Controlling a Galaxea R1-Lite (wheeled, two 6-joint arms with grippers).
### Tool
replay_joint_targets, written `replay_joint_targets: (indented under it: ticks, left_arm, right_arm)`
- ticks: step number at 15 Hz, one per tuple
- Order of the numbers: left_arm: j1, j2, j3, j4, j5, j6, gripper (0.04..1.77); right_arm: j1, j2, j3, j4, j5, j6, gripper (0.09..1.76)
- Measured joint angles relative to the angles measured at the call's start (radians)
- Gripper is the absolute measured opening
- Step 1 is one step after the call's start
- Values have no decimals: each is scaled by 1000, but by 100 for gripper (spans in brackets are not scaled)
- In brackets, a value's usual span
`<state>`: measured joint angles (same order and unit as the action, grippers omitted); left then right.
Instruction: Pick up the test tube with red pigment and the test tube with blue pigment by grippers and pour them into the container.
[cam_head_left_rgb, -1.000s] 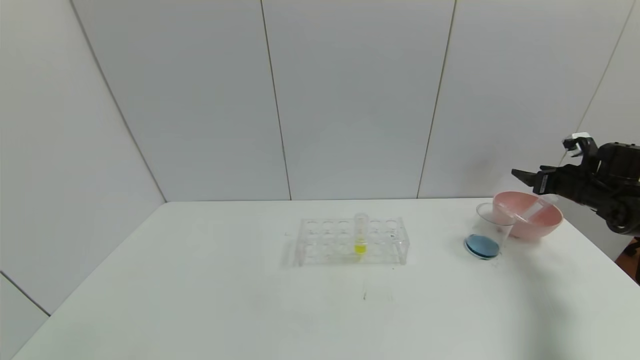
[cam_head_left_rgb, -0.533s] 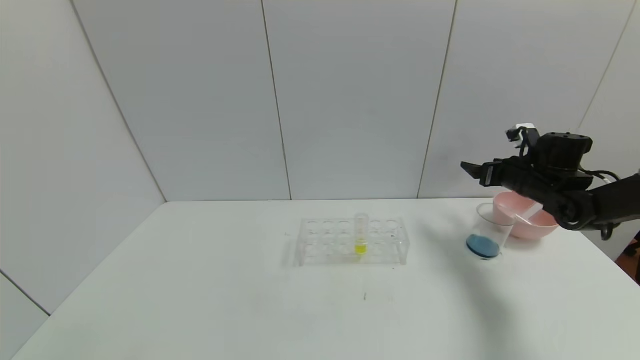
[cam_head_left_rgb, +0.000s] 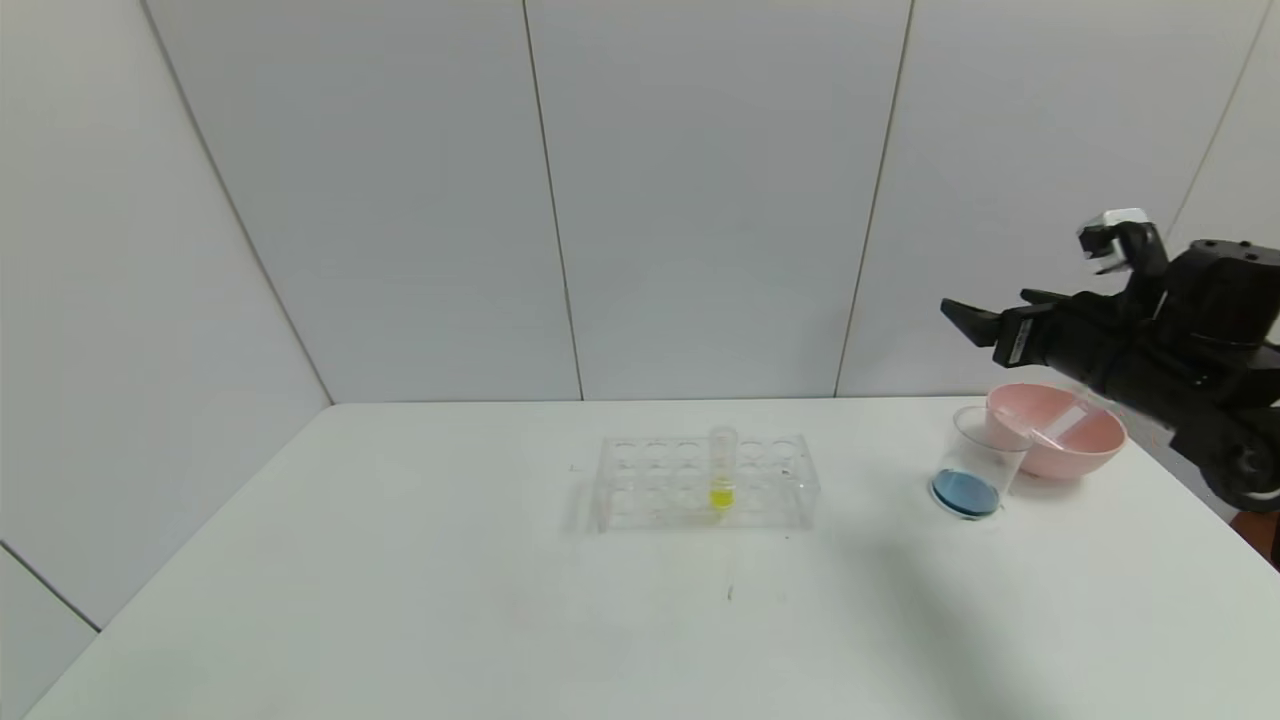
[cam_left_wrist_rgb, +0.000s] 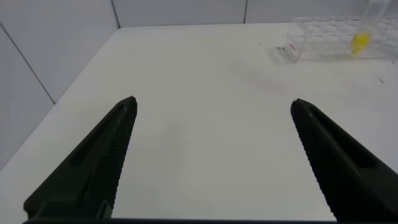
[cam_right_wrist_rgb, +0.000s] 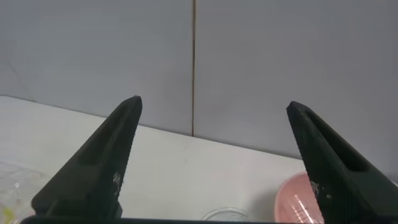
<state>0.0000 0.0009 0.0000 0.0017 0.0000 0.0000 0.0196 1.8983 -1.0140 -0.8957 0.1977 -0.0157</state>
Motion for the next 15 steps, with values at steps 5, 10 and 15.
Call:
replay_joint_targets:
  ticks: [5,10,15]
  left_arm:
    - [0,0,0,0,0,0,176]
    - [0,0,0,0,0,0,176]
    - [0,0,0,0,0,0,176]
  right_arm:
    - [2,-326,248,-96,2,0,168]
    - [-10,-688,449,-104,-9,3,170]
    - [-62,-1079,618,-53,-10,11,170]
